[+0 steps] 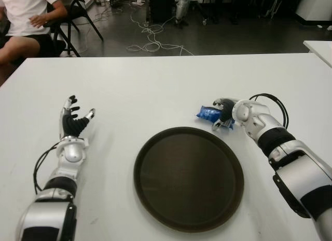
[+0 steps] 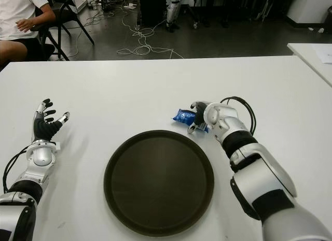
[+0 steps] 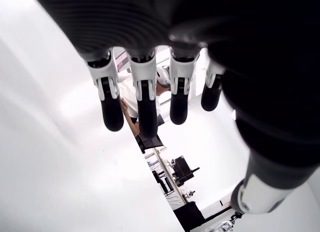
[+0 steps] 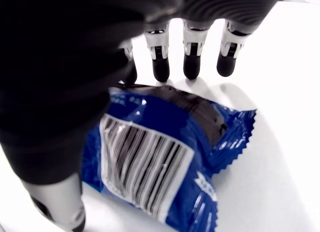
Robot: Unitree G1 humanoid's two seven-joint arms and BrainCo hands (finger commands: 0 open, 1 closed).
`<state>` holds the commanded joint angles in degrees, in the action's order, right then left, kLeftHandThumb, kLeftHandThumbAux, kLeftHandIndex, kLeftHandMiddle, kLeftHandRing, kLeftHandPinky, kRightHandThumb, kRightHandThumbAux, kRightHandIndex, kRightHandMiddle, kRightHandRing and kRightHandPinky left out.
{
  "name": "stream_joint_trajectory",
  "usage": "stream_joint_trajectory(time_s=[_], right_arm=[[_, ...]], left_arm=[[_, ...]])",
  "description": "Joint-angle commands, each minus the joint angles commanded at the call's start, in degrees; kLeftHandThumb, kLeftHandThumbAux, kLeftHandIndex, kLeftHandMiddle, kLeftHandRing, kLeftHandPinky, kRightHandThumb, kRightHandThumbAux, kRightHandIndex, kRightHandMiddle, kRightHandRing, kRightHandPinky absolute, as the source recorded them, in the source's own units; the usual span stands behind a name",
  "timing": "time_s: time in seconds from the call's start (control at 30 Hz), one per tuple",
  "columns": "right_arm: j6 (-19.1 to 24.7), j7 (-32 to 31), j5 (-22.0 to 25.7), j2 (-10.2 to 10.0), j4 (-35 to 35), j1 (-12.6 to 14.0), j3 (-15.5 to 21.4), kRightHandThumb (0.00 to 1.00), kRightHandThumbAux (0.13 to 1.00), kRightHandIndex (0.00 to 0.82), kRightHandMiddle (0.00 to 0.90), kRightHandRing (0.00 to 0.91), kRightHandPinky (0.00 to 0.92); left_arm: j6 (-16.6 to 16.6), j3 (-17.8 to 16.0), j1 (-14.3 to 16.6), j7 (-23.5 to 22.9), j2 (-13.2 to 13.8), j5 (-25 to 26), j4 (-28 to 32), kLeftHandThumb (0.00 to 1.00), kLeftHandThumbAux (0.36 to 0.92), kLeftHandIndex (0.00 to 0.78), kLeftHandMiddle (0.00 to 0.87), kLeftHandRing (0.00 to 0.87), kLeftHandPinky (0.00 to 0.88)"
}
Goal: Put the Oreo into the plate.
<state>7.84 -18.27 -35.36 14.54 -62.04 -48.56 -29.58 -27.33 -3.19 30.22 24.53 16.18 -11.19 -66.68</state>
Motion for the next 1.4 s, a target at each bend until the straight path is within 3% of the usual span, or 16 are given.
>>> stream_joint_trajectory(time_s=[0.17, 0.47, 0.6, 0.63, 0.67, 0.7, 0.77, 0.93, 1.4], right_arm=[[0.02, 0.51, -0.46, 0.02, 0.1, 0.11, -0.51, 0.0, 0.798, 0.089, 0.117, 0.069, 0.0], [-0.01, 3.56, -0.76, -0.24, -0.34, 0.52, -0.77, 0.0, 0.806, 0.124, 0.147, 0.114, 0.019], [-0.54, 6.95, -0.21, -0.36, -0.38, 1.08, 0.0, 0.013, 0.823, 0.248, 0.224, 0.195, 0.142], [-0.79, 7.81, -0.08, -0.37, -0.41, 1.22, 0.2, 0.252, 0.791, 0.31, 0.309, 0.287, 0.252], [-0.98, 8.38, -0.01, -0.39, -0.47, 1.3, 0.31, 0.406, 0.771, 0.349, 0.363, 0.345, 0.322], [-1.5, 9.56, 0.08, -0.37, -0.57, 1.52, 0.52, 0.505, 0.758, 0.374, 0.397, 0.383, 0.368], [-2.77, 11.75, 0.18, -0.28, -0.7, 1.94, 0.88, 0.595, 0.745, 0.399, 0.473, 0.451, 0.416], [-4.4, 14.02, 0.23, -0.28, -1.4, 2.18, 1.13, 0.674, 0.733, 0.421, 0.552, 0.524, 0.472], [-6.35, 13.46, 0.2, -0.15, -2.99, 1.75, 0.96, 0.689, 0.731, 0.424, 0.584, 0.562, 0.516]], left_arm=[[-0.19, -0.18, 0.0, 0.0, -0.03, 0.16, -0.04, 0.222, 0.692, 0.093, 0.155, 0.174, 0.196], [-0.74, 0.08, -0.16, -0.24, 0.13, -0.11, 0.1, 0.242, 0.702, 0.093, 0.157, 0.173, 0.216], [-0.81, 0.33, -0.16, -0.33, 0.28, -0.38, 0.1, 0.229, 0.706, 0.09, 0.152, 0.174, 0.217], [-0.81, 0.39, -0.17, -0.32, 0.32, -0.45, 0.11, 0.224, 0.706, 0.09, 0.152, 0.175, 0.221], [-0.8, 0.43, -0.17, -0.32, 0.35, -0.49, 0.11, 0.221, 0.706, 0.09, 0.152, 0.176, 0.224], [-0.79, 0.45, -0.17, -0.28, 0.35, -0.52, 0.16, 0.219, 0.706, 0.09, 0.152, 0.177, 0.226], [-0.74, 0.34, -0.16, -0.32, 0.28, -0.38, 0.22, 0.226, 0.714, 0.092, 0.153, 0.179, 0.223], [-0.42, 0.12, -0.17, -0.26, 0.19, -0.16, 0.27, 0.241, 0.723, 0.092, 0.152, 0.184, 0.223], [-0.69, 0.01, -0.25, -0.41, 0.17, -0.02, 0.34, 0.232, 0.707, 0.093, 0.153, 0.173, 0.2]])
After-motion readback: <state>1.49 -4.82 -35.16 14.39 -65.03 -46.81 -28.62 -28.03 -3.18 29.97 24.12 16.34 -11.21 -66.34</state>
